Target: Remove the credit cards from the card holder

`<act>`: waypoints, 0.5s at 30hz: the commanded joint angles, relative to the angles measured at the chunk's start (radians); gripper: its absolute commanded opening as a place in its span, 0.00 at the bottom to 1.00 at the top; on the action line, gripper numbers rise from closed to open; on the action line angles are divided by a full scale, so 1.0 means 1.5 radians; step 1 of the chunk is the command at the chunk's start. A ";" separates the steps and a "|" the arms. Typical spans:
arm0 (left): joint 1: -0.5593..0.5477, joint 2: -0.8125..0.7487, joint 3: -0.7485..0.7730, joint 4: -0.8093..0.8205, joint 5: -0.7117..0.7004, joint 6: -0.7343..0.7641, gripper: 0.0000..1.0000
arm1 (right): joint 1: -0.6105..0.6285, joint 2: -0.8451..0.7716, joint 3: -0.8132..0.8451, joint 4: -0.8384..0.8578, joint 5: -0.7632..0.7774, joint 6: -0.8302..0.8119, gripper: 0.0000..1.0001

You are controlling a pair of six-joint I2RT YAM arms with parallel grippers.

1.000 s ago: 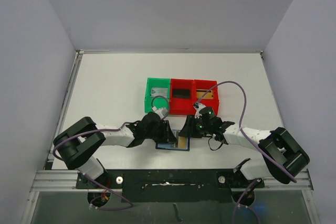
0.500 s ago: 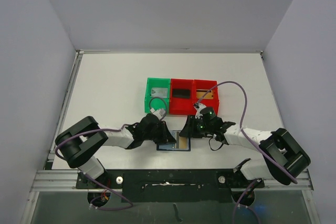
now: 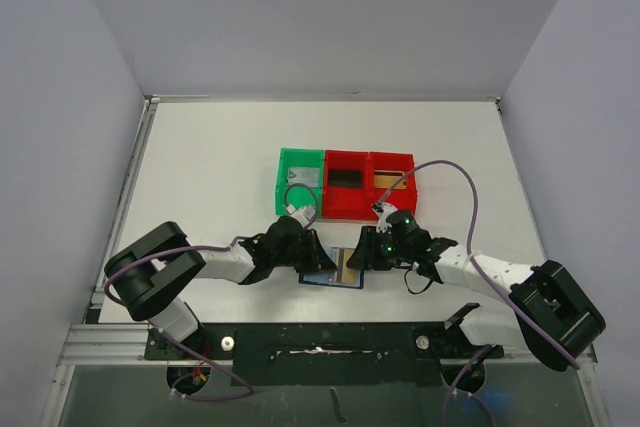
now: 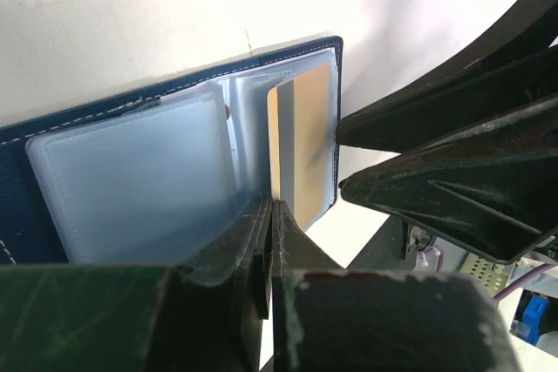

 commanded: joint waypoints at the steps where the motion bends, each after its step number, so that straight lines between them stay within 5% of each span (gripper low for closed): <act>1: 0.000 -0.013 0.011 0.037 -0.003 0.002 0.00 | 0.007 0.010 -0.002 0.029 -0.017 -0.012 0.39; 6: 0.000 -0.019 0.012 0.024 -0.010 0.005 0.00 | 0.006 0.048 0.014 -0.017 0.018 -0.014 0.38; 10: 0.000 -0.012 0.014 0.030 -0.005 -0.001 0.13 | 0.005 0.067 0.013 -0.016 0.019 -0.016 0.38; 15: 0.000 0.003 0.012 0.068 0.007 -0.021 0.14 | 0.005 0.084 0.013 -0.008 0.008 -0.021 0.34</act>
